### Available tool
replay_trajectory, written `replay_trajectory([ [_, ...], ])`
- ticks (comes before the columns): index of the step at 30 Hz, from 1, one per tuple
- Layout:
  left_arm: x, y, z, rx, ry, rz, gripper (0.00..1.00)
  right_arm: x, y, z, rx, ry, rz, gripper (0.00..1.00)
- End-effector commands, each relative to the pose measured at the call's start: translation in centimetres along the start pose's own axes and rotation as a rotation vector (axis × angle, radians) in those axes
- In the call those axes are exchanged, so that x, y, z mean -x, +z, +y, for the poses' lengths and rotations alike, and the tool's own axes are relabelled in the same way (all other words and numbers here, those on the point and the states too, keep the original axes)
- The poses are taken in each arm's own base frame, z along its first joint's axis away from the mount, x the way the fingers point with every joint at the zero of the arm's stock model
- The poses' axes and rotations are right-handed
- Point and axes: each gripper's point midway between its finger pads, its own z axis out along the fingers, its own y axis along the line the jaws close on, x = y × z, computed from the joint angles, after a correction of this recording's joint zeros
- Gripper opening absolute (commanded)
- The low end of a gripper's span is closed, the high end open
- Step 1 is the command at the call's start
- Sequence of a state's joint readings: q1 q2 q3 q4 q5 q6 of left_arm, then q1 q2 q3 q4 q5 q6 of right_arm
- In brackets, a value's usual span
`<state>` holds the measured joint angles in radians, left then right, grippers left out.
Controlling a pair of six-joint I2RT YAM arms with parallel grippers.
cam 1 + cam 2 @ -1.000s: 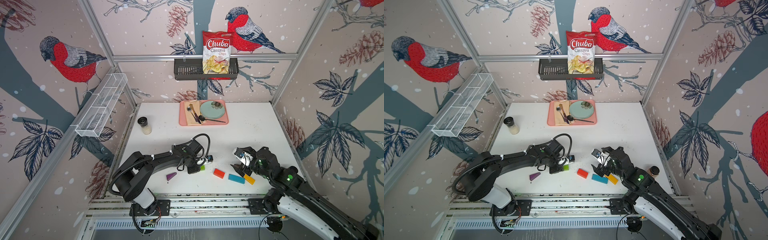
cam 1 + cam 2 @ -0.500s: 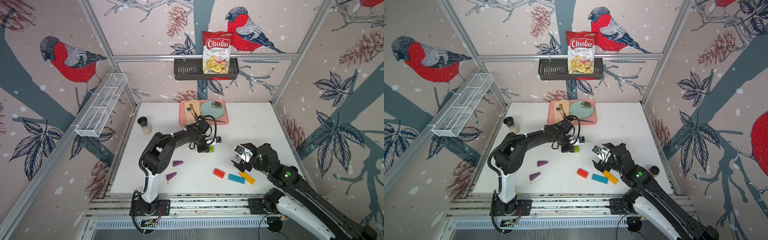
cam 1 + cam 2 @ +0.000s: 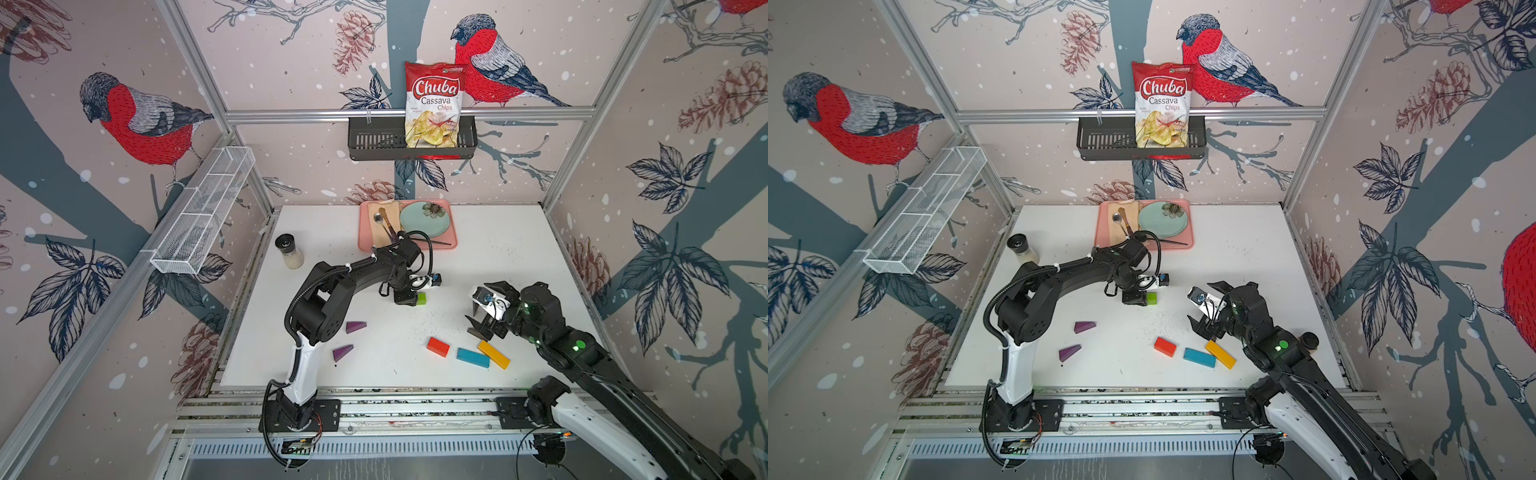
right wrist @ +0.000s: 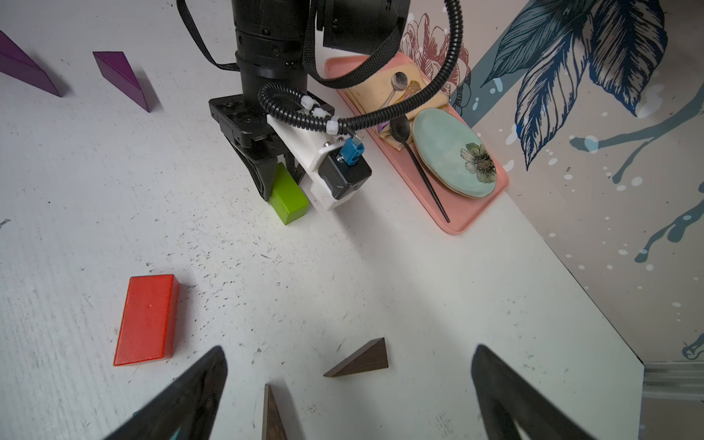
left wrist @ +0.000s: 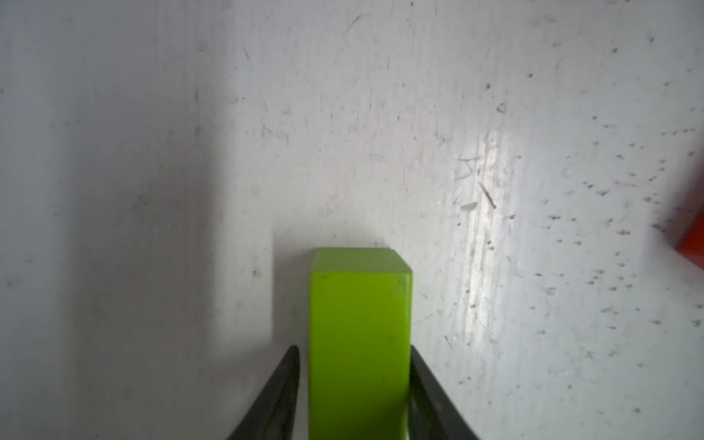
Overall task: Assemble a small pinwheel with building blocks
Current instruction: Place the building block at the center of the board, then pick up the building block from the center of the board.
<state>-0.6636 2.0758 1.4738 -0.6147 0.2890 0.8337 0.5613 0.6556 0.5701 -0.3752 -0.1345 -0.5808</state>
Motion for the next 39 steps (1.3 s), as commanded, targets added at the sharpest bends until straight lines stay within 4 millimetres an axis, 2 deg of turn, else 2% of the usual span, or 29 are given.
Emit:
replay_trajectory([
  [1, 0.0, -0.1, 0.2, 0.002, 0.016, 0.004, 0.61, 0.4, -0.1, -0.1, 0.015, -0.018, -0.013, 0.99],
  [7, 1.2, -0.8, 1.3, 0.044, 0.02, -0.037, 0.67, 0.2, -0.1, -0.6, 0.017, -0.011, -0.011, 1.0],
  [11, 2.5, -3.3, 1.7, 0.086, 0.029, -0.084, 0.68, -0.1, -0.5, -0.9, 0.006, -0.003, -0.005, 1.0],
  [14, 2.9, -6.5, 0.5, 0.106, 0.005, -0.102, 0.68, -0.9, -0.9, -1.0, -0.01, 0.009, 0.02, 1.0],
  [17, 2.6, -8.6, -2.9, 0.132, 0.033, -0.099, 0.68, -1.6, -1.5, -0.9, -0.024, 0.025, 0.041, 0.99],
  [19, 3.0, -8.6, -7.0, 0.133, 0.176, -0.117, 0.67, -2.3, -1.7, -0.4, -0.021, 0.028, 0.056, 1.0],
  [21, 3.4, -8.0, -9.0, 0.176, 0.243, -0.161, 0.66, -3.2, -1.6, 0.0, -0.018, 0.022, 0.072, 0.99],
  [23, 3.6, -7.5, -10.6, 0.136, 0.287, -0.214, 0.64, -4.1, -1.4, 0.3, -0.021, 0.018, 0.081, 0.99],
  [26, 4.2, -6.9, -10.9, 0.141, 0.328, -0.235, 0.63, -4.7, -1.4, 0.7, -0.016, 0.017, 0.081, 0.99],
  [31, 4.9, -5.1, -12.2, 0.048, 0.394, -0.198, 0.62, -5.3, -1.8, 0.1, -0.046, 0.04, 0.092, 0.99],
  [36, 6.2, -4.8, -14.0, -0.027, 0.439, -0.197, 0.63, -6.1, -2.1, -0.5, -0.072, 0.048, 0.108, 0.99],
  [39, 6.7, -4.6, -15.2, -0.065, 0.453, -0.173, 0.63, -6.0, -2.3, -1.7, -0.118, 0.066, 0.092, 0.99],
])
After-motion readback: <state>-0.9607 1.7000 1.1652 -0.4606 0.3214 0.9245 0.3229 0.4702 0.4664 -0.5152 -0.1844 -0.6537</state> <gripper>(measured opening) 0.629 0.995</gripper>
